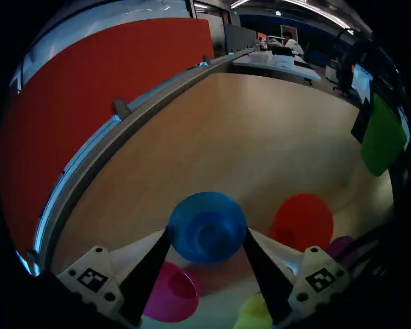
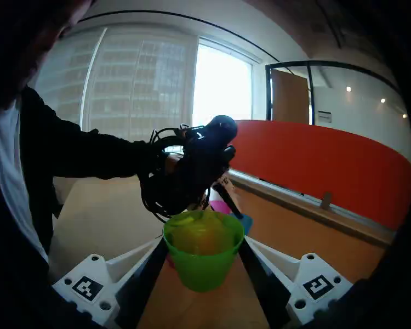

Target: Pour water

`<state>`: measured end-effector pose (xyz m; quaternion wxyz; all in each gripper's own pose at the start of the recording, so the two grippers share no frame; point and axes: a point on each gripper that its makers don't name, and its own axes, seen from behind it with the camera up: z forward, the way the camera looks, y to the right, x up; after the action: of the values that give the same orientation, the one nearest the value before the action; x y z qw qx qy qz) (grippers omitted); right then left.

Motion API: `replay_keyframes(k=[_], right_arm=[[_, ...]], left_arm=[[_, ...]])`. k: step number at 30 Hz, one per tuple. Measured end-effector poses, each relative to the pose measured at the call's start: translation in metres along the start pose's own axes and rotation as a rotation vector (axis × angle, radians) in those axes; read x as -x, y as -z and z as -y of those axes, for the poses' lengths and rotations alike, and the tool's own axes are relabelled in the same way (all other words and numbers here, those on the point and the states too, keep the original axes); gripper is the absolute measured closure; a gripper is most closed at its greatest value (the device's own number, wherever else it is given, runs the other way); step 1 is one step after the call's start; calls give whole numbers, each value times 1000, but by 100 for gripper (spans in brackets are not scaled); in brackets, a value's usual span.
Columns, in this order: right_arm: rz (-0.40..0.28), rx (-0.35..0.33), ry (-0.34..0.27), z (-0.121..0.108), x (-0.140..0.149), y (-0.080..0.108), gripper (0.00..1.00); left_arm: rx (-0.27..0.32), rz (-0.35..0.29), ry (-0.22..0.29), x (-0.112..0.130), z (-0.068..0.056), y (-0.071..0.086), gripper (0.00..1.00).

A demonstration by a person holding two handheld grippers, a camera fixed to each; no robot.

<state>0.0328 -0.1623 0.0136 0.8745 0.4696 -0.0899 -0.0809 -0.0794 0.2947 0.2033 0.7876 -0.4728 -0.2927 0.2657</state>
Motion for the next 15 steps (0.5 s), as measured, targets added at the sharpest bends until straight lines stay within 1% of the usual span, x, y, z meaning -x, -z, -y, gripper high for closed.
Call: replay_keyframes(k=[15], right_arm=[[-4, 5, -2, 0, 0, 1, 9]], left_arm=[[3, -24, 31, -1, 0, 5, 12]])
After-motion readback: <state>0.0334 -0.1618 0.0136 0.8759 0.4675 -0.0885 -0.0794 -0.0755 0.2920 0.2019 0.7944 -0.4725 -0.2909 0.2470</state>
